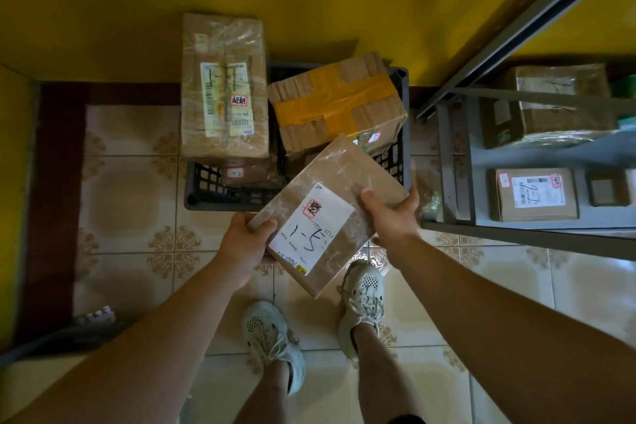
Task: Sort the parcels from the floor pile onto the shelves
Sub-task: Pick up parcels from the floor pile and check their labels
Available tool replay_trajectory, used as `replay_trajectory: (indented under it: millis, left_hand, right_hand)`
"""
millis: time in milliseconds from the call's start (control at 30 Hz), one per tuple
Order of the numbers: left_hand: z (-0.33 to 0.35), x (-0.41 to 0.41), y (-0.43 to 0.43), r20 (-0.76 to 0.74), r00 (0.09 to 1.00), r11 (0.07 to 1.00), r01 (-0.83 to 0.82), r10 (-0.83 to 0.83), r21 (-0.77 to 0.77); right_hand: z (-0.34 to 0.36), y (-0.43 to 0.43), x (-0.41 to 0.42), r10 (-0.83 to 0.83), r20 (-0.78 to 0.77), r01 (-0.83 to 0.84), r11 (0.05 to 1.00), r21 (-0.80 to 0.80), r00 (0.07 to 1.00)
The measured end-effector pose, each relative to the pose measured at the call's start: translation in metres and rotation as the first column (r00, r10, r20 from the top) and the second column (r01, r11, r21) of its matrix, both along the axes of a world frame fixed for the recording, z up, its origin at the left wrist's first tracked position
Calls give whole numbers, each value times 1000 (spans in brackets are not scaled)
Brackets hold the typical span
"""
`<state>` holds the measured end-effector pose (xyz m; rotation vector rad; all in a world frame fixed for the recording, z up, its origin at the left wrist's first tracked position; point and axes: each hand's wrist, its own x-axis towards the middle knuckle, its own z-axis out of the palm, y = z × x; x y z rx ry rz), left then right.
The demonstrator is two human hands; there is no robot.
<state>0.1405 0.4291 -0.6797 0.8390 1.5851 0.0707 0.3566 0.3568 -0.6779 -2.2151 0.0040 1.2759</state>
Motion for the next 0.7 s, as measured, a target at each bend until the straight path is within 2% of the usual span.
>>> replay_trajectory:
  millis: [133, 200, 433, 500, 700]
  left_hand:
    - [9, -5, -3, 47, 998, 998, -44, 46, -49]
    - [17, -6, -2, 73, 994, 994, -76, 81, -75]
    - [36, -9, -1, 87, 993, 989, -71, 82, -131]
    - [39, -11, -4, 90, 993, 988, -61, 75, -145]
    - [76, -15, -17, 115, 985, 983, 141, -128, -119]
  right_hand:
    - [-7, -1, -14, -37, -56, 41, 996, 73, 998]
    - [-7, -2, -20, -80, -148, 99, 987, 128, 986]
    - [0, -6, -25, -179, -372, 234, 966, 107, 911]
    - [4, -7, -24, -152, -394, 212, 971, 114, 907]
    - [44, -2, -14, -32, -321, 96, 978, 187, 946]
